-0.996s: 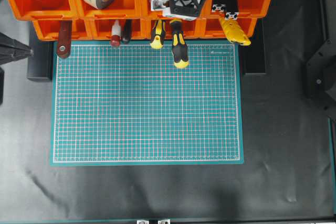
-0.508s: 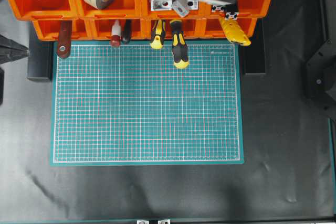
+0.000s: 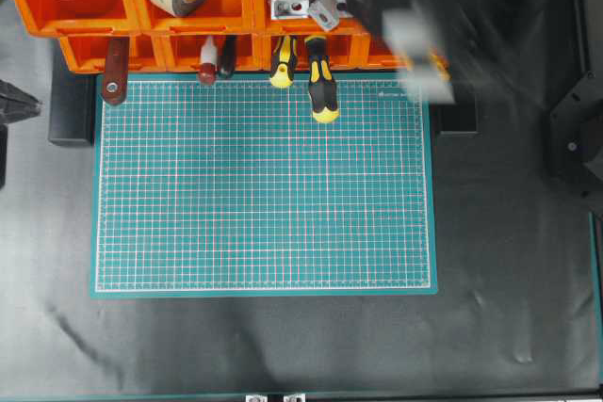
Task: Pick corner brachets from container rack with right arm.
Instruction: 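Lift the brackets out and carry them over the green mat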
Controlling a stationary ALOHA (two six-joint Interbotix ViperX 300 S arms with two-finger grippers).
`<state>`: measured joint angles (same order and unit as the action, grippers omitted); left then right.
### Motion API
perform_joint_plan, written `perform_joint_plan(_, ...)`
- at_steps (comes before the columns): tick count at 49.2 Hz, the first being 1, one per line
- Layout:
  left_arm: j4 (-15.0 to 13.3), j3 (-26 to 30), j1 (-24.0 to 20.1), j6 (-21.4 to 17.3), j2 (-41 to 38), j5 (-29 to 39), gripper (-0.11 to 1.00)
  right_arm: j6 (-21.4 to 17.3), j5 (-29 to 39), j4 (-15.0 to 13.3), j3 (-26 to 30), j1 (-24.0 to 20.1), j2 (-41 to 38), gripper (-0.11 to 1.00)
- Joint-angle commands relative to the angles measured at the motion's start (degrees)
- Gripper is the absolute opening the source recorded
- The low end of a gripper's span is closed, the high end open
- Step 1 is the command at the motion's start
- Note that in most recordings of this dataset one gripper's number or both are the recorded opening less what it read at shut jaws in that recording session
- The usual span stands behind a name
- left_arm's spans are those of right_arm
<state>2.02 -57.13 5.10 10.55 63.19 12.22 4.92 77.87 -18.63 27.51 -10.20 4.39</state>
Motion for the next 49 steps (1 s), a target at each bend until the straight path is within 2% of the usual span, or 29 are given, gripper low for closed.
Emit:
perform_joint_plan(1,0.2,2.0,0.3,0.4,0.4,-0.3,0.0,-1.0,0.4,-0.3,-2.5,-5.2,2.5,0.52)
perform_joint_plan(9,0.2,2.4,0.4,-0.4,1.5,0.1,0.0,-4.6,-1.3,-0.3,-10.9,-11.2,4.0,0.52)
perform_joint_plan(16,0.2,2.6,0.7,-0.8,1.8,0.6,0.0,-8.0,-6.1,-0.5,-19.5,-15.4,4.0,0.52)
perform_joint_plan(21,0.2,2.6,1.1,-0.8,1.8,0.6,0.0,-10.5,-14.7,-1.7,-26.2,-17.2,3.3,0.52)
perform_joint_plan(29,0.2,2.9,2.2,-0.7,1.9,0.6,0.0,-15.8,-31.3,-3.1,-36.4,-17.7,1.5,0.52)
perform_joint_plan(34,0.2,3.0,2.8,-0.7,1.8,0.6,0.0,-18.8,-38.5,-5.5,-41.3,-17.7,0.4,0.52)
perform_joint_plan(39,0.2,2.9,3.0,-0.7,1.7,0.6,0.0,-21.4,-43.9,-10.3,-46.0,-16.9,-1.8,0.52)
perform_joint_plan(43,0.2,3.1,3.0,-0.6,1.5,0.6,0.0,-22.9,-48.6,-14.1,-47.8,-15.2,-4.1,0.52)
perform_joint_plan(49,0.2,3.3,3.0,-0.7,1.1,0.6,0.0,-24.2,-54.4,-16.6,-48.8,-12.4,-7.9,0.52)
